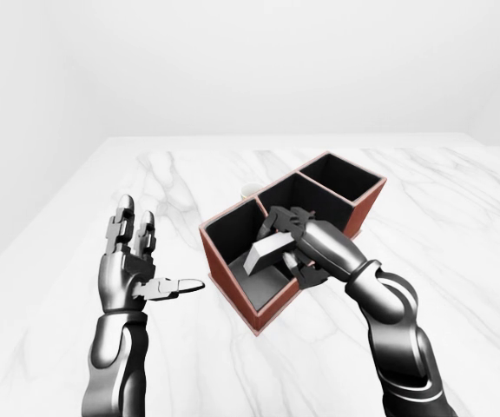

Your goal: Pick up the book and place it in the left compartment of the caddy.

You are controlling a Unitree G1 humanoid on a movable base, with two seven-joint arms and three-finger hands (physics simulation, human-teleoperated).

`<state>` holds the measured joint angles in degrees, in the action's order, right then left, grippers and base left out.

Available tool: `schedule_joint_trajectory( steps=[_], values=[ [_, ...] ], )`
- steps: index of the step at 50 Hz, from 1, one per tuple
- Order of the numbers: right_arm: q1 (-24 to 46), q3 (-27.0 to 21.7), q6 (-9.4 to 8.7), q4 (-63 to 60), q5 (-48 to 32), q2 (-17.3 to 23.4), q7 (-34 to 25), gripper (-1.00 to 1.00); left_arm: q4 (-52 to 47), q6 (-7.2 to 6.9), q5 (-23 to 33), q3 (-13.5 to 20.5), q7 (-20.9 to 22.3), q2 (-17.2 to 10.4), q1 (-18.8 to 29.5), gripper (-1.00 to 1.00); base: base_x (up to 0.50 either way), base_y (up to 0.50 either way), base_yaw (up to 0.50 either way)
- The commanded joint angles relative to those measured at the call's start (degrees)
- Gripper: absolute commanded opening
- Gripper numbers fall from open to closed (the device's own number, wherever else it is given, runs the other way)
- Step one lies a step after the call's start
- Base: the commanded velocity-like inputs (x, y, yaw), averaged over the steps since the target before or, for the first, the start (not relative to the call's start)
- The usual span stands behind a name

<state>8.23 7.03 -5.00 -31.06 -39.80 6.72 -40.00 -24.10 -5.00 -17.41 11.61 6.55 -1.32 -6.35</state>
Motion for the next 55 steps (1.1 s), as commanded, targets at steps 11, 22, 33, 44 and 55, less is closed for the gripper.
schedule_joint_trajectory(
  steps=[11,22,33,44,55],
  values=[
    [0.0,0.4,0.00,0.2,2.6,-0.6,0.0,-1.00,0.4,0.00,0.0,-0.1,0.1,-0.1,0.2,1.00,0.00,0.00,0.00],
    [-0.3,1.0,0.00,0.1,1.5,-0.9,0.0,-1.00,0.5,0.00,0.0,0.0,0.2,0.0,0.1,1.00,0.00,0.00,0.00],
    [0.1,1.4,0.00,2.1,0.9,-1.5,0.0,-1.00,0.4,0.00,0.0,0.0,0.2,0.0,0.1,1.00,0.00,0.00,0.00],
    [0.2,1.4,0.00,3.5,-0.5,-2.1,0.0,-1.00,-0.3,0.00,0.0,0.0,0.1,0.0,-0.1,1.00,0.00,0.00,0.00],
    [0.3,0.8,0.00,6.3,-2.1,-2.0,0.0,-1.00,0.1,0.00,0.1,-0.1,0.2,0.1,-0.1,1.00,0.00,0.00,0.00]
  ],
)
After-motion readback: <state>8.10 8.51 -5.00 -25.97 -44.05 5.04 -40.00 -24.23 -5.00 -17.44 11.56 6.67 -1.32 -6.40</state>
